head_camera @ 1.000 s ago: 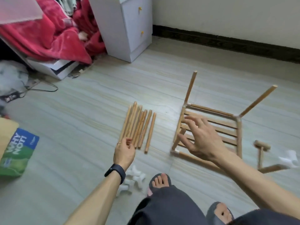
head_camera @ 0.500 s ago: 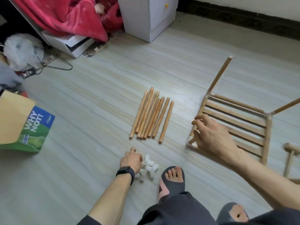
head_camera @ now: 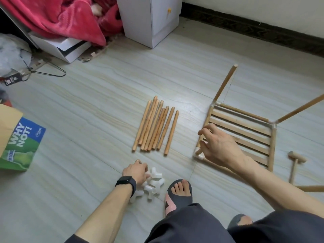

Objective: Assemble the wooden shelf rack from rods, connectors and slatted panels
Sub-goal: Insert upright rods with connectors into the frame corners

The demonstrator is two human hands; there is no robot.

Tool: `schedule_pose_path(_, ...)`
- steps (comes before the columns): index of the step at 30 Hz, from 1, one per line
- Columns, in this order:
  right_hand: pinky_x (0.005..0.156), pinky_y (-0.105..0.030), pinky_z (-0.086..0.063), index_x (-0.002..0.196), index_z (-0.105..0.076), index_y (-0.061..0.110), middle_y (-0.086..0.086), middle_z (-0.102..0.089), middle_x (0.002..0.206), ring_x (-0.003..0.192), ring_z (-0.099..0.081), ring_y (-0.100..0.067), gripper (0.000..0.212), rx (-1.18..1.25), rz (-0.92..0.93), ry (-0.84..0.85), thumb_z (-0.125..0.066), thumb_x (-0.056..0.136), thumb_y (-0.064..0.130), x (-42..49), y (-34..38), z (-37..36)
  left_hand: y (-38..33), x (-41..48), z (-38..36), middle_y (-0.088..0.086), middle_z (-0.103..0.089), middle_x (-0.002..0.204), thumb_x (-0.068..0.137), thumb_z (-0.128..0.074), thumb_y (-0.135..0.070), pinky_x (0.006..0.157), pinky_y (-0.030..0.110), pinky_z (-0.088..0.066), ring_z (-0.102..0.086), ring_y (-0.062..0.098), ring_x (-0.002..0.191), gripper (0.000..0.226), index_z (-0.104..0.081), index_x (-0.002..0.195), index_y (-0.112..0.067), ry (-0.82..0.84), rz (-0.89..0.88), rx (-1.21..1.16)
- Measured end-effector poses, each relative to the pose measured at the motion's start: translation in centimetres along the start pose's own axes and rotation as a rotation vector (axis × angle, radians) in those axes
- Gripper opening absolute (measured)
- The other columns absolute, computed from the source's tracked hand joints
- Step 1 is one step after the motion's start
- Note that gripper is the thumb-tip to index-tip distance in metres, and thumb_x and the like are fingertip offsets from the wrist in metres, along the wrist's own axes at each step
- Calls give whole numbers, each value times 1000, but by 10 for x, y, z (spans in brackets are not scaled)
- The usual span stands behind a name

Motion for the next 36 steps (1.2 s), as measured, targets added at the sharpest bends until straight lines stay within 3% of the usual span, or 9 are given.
schedule_pose_path(4,83,-31,-50,128,-56,31,9,-53,131,104,-63,-13,35,189,-46,113,-54,95,43,3,0,8,-16,-8,59,1,-66,118,98,-55,-47,93,36,-52,-64,19,104,34,-60,119,-21,-23,-41,-338)
schedule_pose_path(8,99,-35,-48,123,-63,29,9,-64,125,116,-59,-13,34,397,-98,87,-63,92,42,0,-1,39,-50,-33,129,-1,-69,113,98,-60,-45,80,35,-54,-74,11,84,32,-61,114,-17,9,-195,-913)
schedule_pose_path(13,88,-33,-57,117,-66,34,9,-71,110,98,-71,-13,26,804,-133,67,-71,92,38,-13,6,91,-104,-74,198,2,-76,110,94,-66,-42,82,33,-53,-73,18,91,34,-67,120,-21,126,-417,-1365)
schedule_pose_path(17,90,-42,-56,122,-66,30,0,-75,106,89,-75,-17,25,1127,-160,11,-67,97,35,-24,14,125,-147,-101,233,-1,-72,110,92,-67,-45,80,30,-53,-69,15,95,39,-69,125,-25,107,-530,-1448)
schedule_pose_path(22,81,-39,-55,122,-68,22,-4,-75,111,87,-73,-23,27,1466,-201,-104,-62,100,35,-38,10,156,-191,-128,269,-1,-70,112,95,-62,-46,81,30,-49,-63,16,96,38,-68,126,-26,47,-592,-1521)
schedule_pose_path(25,81,-40,-56,121,-70,23,-5,-75,109,86,-72,-24,26,1506,-187,-193,-64,99,34,-42,5,176,-208,-139,287,1,-69,112,95,-62,-47,80,30,-50,-62,17,92,38,-69,125,-24,8,-598,-1495)
schedule_pose_path(28,75,-34,-59,121,-71,27,-5,-75,106,81,-72,-21,28,1497,-167,-258,-68,95,39,-46,2,191,-220,-147,294,-2,-68,94,96,-63,-44,70,27,-50,-56,16,79,33,-73,116,-21,-3,-591,-1520)
schedule_pose_path(33,72,-31,-57,132,-58,30,-13,-67,116,73,-66,-19,54,1499,-177,-256,-74,83,46,-65,-5,185,-230,-150,275,0,-64,75,105,-51,-34,57,22,-45,-46,10,58,28,-71,117,-20,41,-568,-1499)
schedule_pose_path(36,72,-31,-56,129,-66,21,-17,-66,115,72,-63,-19,44,1513,-110,-165,-73,88,37,-73,-2,178,-226,-149,267,-1,-63,65,104,-49,-43,52,22,-42,-45,9,52,37,-72,116,-16,-20,-519,-1405)
Point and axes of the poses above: each hand's wrist, its own x-axis towards the middle knuckle, its own z-axis out of the back of the hand, y = z × x, the point moved 4 cm from there along x, towards the middle knuckle
